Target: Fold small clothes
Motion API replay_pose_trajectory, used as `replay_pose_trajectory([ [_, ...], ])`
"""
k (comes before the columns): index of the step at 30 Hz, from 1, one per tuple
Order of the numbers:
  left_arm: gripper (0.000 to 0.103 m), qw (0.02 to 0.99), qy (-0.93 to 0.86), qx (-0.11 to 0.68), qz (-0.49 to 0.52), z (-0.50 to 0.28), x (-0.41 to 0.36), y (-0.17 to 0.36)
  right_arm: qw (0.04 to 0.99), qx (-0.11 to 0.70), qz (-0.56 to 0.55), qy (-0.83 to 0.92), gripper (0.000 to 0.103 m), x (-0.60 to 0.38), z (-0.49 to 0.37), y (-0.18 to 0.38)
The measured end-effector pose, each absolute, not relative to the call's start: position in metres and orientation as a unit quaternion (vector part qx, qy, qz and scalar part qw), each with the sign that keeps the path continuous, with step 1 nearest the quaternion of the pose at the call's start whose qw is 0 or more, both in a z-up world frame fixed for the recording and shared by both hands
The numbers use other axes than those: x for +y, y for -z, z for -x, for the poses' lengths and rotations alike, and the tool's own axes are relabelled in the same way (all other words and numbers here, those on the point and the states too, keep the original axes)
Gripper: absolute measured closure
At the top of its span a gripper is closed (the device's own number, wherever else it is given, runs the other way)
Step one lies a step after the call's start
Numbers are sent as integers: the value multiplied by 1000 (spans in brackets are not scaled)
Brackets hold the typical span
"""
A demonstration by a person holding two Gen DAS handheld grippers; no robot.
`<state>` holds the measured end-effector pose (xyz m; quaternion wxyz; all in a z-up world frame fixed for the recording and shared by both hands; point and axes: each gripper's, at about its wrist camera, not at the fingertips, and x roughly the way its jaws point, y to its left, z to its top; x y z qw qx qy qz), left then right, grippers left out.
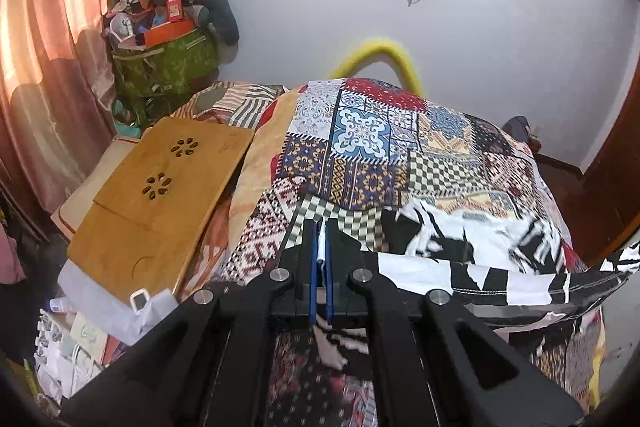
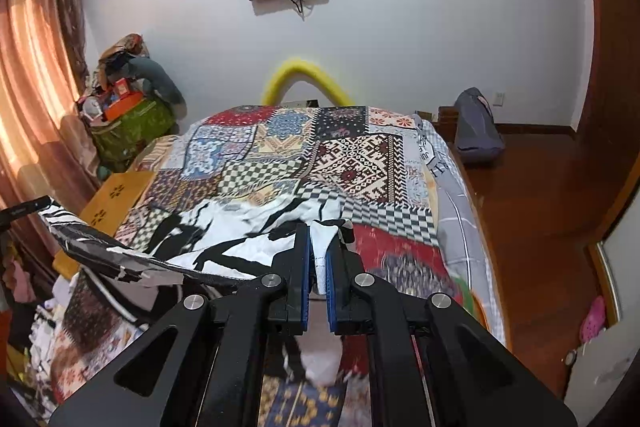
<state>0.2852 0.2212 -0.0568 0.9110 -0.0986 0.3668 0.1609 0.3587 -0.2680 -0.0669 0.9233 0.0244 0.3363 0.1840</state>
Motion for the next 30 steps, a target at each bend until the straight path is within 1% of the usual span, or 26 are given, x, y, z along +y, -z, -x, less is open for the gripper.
replay_pose_trajectory([
  [5, 100, 901, -166, 386, 104, -334, 233, 79, 917, 357, -28, -177, 97, -264, -403, 80],
  [10, 100, 882, -173, 422, 118, -384, 249, 125, 906, 387, -16, -171, 97, -252, -447, 108],
  [17, 100, 860, -185, 462, 114, -434, 260, 177, 888, 427, -9, -172, 97, -240, -494, 146],
  [22, 99, 856, -190, 472, 96, -456, 260, 186, 885, 431, -3, -178, 97, -238, -509, 145],
  [23, 99, 856, -196, 471, 84, -459, 259, 184, 887, 427, -5, -178, 94, -239, -509, 139],
  [25, 89, 855, -212, 469, 69, -462, 258, 176, 891, 420, -11, -172, 87, -241, -509, 130],
  [26, 77, 856, -212, 466, 73, -461, 259, 172, 897, 411, -10, -164, 78, -243, -507, 122],
  [27, 65, 861, -208, 458, 80, -457, 261, 166, 902, 402, -11, -157, 62, -246, -505, 116],
  [28, 60, 865, -208, 449, 82, -452, 261, 160, 906, 394, -14, -153, 54, -248, -503, 110],
  [29, 52, 867, -209, 444, 81, -448, 260, 156, 910, 384, -21, -154, 47, -252, -497, 104],
  [30, 51, 870, -209, 439, 78, -442, 259, 153, 912, 377, -23, -158, 47, -254, -492, 101],
])
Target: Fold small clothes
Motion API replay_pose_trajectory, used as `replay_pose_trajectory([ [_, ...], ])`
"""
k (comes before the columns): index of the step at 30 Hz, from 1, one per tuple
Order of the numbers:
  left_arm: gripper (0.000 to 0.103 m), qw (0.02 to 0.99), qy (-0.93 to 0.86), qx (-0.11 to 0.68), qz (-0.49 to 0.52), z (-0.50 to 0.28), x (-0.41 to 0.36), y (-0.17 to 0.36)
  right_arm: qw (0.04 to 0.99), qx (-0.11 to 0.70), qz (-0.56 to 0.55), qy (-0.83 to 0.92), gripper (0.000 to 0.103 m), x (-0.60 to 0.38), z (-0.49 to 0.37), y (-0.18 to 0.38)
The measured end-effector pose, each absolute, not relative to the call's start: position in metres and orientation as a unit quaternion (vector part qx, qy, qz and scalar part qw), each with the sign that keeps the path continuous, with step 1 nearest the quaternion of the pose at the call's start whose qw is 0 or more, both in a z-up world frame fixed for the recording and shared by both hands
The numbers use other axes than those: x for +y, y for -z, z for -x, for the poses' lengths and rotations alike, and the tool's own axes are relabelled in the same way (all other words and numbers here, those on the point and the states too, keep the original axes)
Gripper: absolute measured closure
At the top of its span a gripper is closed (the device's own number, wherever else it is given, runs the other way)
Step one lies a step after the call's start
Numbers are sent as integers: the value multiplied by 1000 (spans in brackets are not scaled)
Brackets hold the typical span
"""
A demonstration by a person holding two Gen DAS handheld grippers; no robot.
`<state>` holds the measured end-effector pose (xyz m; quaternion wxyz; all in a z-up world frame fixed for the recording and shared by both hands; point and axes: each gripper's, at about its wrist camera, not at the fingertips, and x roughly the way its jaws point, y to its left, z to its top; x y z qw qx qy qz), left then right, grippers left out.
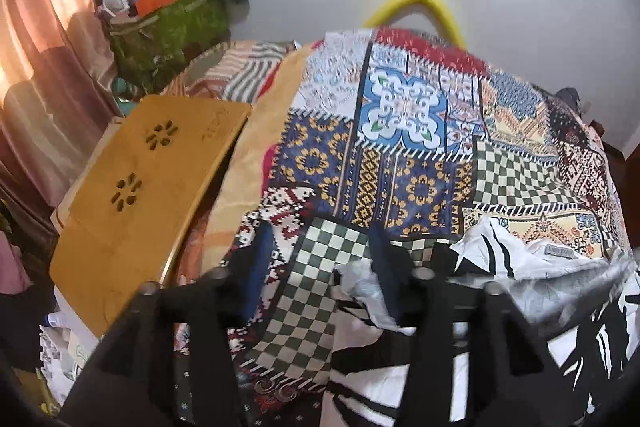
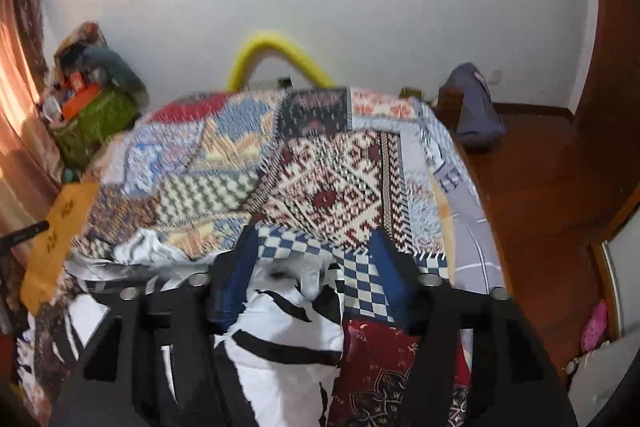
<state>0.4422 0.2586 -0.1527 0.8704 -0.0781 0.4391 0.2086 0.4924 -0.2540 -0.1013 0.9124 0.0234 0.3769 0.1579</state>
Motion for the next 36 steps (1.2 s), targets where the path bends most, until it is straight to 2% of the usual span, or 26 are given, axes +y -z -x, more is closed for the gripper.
replay_pose_trajectory([
  [4, 47, 867, -188, 456, 69, -418, 252, 153, 907, 382, -11, -175, 47, -260, -464, 100],
  [9, 38, 857, -161, 485, 65, -373, 241, 175, 893, 412, 1, -181, 47, -265, -425, 128],
  [19, 37, 807, -88, 563, 157, -312, 228, 246, 847, 487, -80, -195, 47, -278, -378, 200],
  [20, 45, 805, -77, 565, 164, -311, 226, 249, 849, 483, -86, -196, 48, -278, -375, 200],
  [21, 58, 803, -67, 566, 173, -310, 224, 251, 848, 482, -93, -200, 55, -277, -374, 198],
  [22, 64, 799, -57, 568, 186, -311, 222, 252, 843, 486, -100, -207, 61, -276, -374, 198],
  [23, 79, 796, -45, 570, 199, -311, 219, 253, 838, 490, -108, -216, 73, -274, -374, 197],
  [24, 86, 796, -40, 570, 202, -312, 216, 253, 834, 493, -113, -222, 80, -272, -374, 196],
  [27, 95, 809, -45, 560, 171, -309, 203, 245, 840, 484, -98, -223, 92, -267, -368, 192],
  [36, 98, 840, -38, 528, 121, -260, 184, 205, 844, 478, -43, -238, 95, -272, -326, 178],
])
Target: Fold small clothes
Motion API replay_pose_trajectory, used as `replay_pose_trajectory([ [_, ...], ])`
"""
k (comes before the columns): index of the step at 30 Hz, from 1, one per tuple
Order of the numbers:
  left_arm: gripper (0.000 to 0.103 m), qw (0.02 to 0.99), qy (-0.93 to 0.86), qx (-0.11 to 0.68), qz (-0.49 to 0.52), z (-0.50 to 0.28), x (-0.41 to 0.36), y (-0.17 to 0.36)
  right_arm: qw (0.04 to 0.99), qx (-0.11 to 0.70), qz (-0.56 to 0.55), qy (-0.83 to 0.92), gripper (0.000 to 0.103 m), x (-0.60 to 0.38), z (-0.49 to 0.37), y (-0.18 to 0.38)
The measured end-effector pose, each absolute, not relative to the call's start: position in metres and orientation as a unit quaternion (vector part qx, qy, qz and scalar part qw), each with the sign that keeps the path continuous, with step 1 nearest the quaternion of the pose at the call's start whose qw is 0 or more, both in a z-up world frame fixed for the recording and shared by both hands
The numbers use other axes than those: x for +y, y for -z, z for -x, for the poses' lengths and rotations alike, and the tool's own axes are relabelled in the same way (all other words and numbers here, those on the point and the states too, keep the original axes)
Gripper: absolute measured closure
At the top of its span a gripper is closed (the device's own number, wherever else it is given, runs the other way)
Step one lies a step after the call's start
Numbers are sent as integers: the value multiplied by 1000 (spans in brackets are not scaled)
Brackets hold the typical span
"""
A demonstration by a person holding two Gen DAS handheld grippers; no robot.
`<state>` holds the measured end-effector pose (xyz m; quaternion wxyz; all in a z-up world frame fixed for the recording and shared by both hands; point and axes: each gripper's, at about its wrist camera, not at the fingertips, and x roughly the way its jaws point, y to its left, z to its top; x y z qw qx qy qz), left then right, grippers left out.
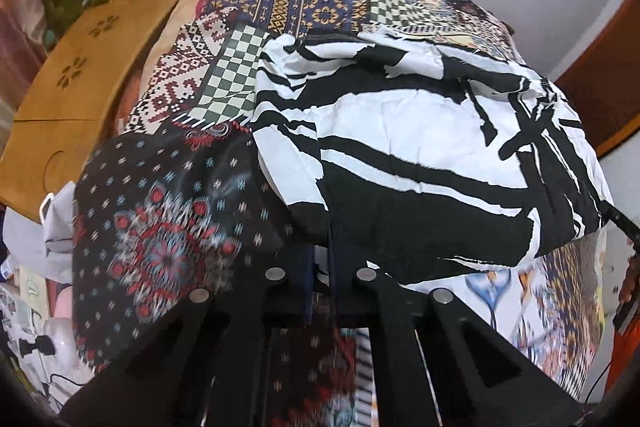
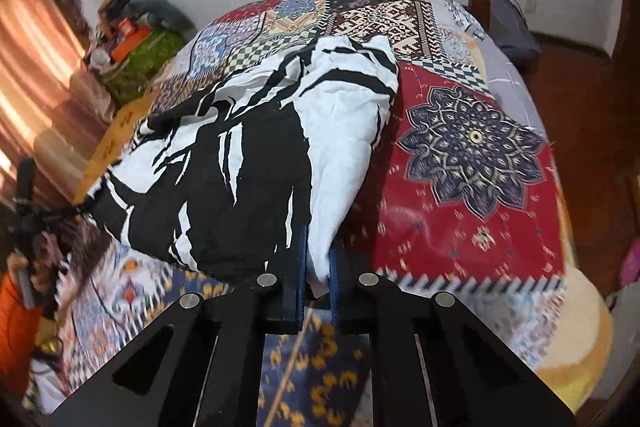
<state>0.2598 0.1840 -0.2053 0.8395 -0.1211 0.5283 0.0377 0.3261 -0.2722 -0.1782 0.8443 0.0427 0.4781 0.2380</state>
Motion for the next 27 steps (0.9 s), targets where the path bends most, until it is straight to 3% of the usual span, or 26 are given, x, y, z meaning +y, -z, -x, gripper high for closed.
replay_pose_trajectory([
  [5, 98, 844, -33, 523, 114, -229, 173, 198, 847, 473, -51, -236, 95, -287, -305, 177],
  [16, 96, 826, -60, 552, 93, -188, 163, 239, 831, 509, -64, -217, 93, -300, -265, 212],
  [22, 95, 830, -96, 544, 77, -183, 181, 227, 855, 486, -28, -178, 80, -305, -264, 188],
  [25, 90, 838, -103, 531, 71, -192, 191, 212, 869, 463, -22, -175, 74, -307, -268, 171],
  [27, 79, 846, -103, 519, 68, -200, 193, 200, 874, 451, -18, -180, 73, -305, -274, 160],
])
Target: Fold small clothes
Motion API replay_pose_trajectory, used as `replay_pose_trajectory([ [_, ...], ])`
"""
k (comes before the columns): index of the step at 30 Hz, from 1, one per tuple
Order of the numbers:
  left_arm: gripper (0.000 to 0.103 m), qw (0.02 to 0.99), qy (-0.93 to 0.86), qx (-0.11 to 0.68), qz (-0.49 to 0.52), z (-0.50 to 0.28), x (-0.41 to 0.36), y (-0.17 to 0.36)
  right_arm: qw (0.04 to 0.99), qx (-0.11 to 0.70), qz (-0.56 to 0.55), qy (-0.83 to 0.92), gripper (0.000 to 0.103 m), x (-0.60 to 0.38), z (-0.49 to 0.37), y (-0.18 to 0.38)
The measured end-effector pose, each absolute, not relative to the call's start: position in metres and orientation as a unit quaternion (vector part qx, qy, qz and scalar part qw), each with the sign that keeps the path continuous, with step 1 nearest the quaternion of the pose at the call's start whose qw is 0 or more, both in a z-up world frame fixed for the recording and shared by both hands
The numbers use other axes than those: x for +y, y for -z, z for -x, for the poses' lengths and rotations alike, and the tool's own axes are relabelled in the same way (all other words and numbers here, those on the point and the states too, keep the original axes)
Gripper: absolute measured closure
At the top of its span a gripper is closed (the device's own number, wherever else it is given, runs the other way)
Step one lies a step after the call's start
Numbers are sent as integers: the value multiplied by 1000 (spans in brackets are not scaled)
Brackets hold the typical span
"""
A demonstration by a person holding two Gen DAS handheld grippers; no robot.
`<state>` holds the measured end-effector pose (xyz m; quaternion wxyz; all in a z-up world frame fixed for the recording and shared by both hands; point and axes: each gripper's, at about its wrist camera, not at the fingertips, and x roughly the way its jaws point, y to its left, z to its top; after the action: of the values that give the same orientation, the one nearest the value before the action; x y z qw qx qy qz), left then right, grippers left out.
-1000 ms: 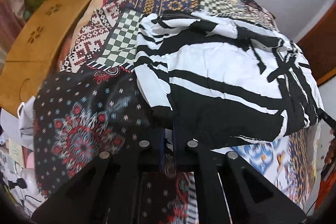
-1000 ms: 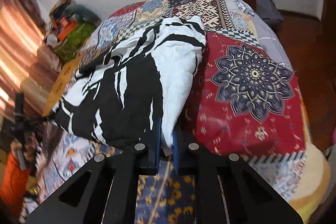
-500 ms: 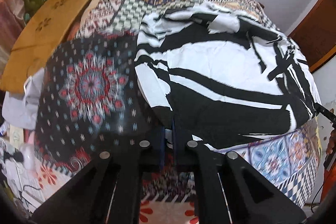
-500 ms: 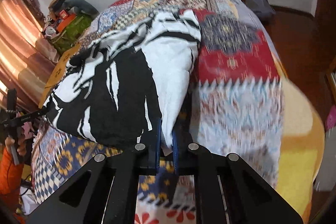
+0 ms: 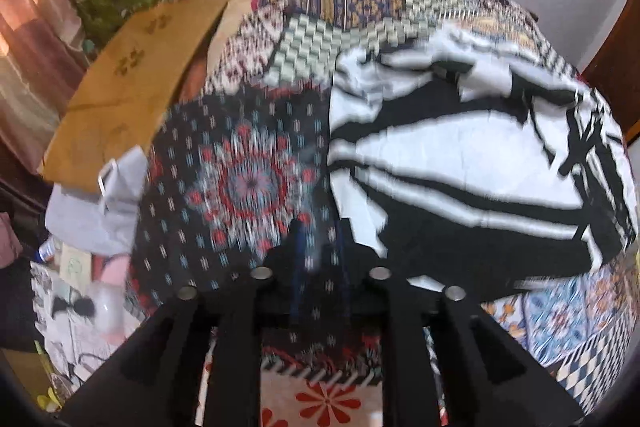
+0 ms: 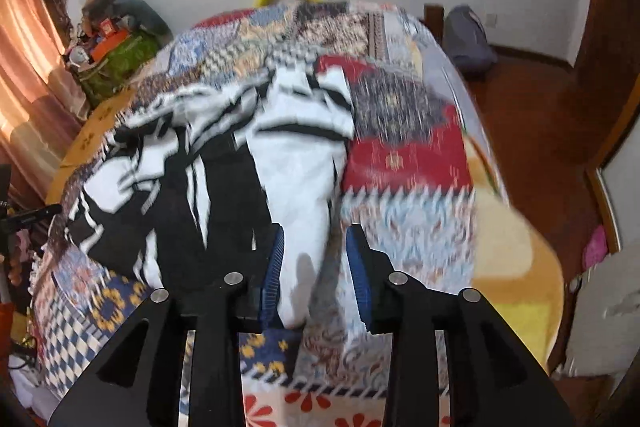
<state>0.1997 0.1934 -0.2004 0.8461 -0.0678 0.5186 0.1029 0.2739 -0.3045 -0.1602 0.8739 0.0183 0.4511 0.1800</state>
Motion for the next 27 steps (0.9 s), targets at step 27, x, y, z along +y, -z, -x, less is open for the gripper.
replay_pose_trajectory([
  [27, 41, 871, -50, 487, 27, -358, 154, 200, 810, 447, 130, -356, 62, -118, -401, 180],
])
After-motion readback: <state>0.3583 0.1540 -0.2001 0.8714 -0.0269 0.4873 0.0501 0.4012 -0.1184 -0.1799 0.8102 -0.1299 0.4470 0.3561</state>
